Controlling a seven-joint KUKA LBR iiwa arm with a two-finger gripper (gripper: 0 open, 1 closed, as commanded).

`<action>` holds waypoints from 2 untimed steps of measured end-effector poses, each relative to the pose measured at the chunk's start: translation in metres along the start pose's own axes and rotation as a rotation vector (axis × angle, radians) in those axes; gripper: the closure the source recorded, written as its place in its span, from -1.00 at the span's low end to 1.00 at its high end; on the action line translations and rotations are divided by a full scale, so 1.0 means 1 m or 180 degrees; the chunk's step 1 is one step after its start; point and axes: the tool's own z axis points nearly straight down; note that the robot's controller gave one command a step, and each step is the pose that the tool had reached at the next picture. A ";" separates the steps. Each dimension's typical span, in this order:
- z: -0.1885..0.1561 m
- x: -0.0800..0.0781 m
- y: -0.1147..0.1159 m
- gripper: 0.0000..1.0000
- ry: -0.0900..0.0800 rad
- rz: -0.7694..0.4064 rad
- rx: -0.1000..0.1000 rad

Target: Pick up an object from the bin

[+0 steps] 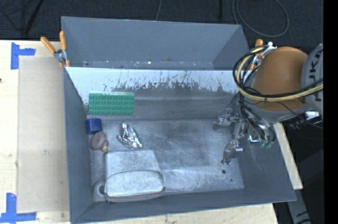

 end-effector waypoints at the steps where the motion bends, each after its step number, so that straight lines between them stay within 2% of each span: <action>1: 0.041 0.054 0.075 -1.00 0.0006 -0.0264 -0.0009; 2: -0.051 0.052 -0.007 -1.00 -0.0053 -0.0117 0.0019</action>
Offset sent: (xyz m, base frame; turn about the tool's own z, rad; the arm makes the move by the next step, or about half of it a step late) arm -0.0504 0.0699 -0.0371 -0.0754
